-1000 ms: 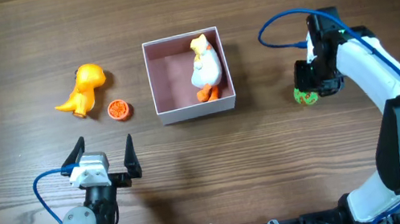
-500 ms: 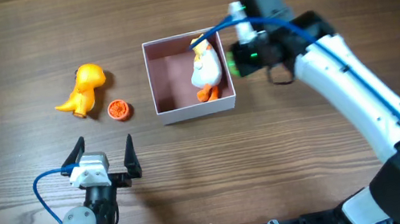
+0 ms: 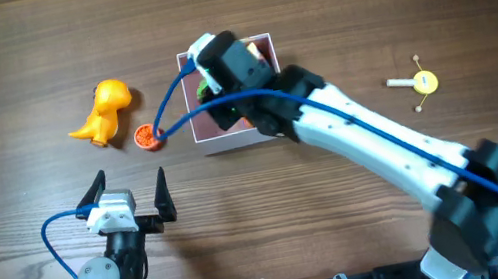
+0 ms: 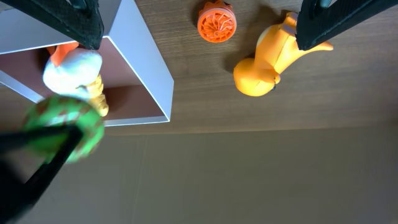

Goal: Pack container
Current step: 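Carry the green ball into the box beside the duck and release, then move right gripper back toward the yellow round toy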

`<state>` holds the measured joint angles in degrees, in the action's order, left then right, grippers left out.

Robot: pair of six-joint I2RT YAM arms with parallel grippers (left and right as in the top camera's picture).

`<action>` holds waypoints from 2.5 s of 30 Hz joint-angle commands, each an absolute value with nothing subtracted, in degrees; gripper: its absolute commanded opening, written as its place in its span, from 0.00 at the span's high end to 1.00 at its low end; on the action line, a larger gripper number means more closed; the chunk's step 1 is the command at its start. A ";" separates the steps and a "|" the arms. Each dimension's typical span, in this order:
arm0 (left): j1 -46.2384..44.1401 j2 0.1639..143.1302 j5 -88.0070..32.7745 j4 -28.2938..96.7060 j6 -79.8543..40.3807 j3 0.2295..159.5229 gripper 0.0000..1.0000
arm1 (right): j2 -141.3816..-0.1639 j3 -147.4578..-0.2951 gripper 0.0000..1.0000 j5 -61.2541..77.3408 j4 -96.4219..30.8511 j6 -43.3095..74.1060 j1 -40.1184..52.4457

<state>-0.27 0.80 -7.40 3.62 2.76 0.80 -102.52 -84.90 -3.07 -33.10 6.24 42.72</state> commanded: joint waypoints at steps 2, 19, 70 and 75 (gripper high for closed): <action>-0.54 0.38 -8.45 3.51 3.88 0.34 0.00 | -108.62 -85.71 0.96 -4.21 -32.21 7.90 43.13; -0.54 0.38 -8.45 3.51 3.88 0.34 0.00 | -111.55 -85.71 0.28 -2.96 -33.04 9.15 43.11; -0.54 0.38 -8.47 3.51 3.88 0.34 0.00 | -80.38 -86.13 0.00 -16.19 -62.28 18.55 21.67; -0.54 0.38 -8.45 3.51 3.88 0.34 0.00 | -80.51 -85.76 0.00 -17.17 -66.59 19.57 8.16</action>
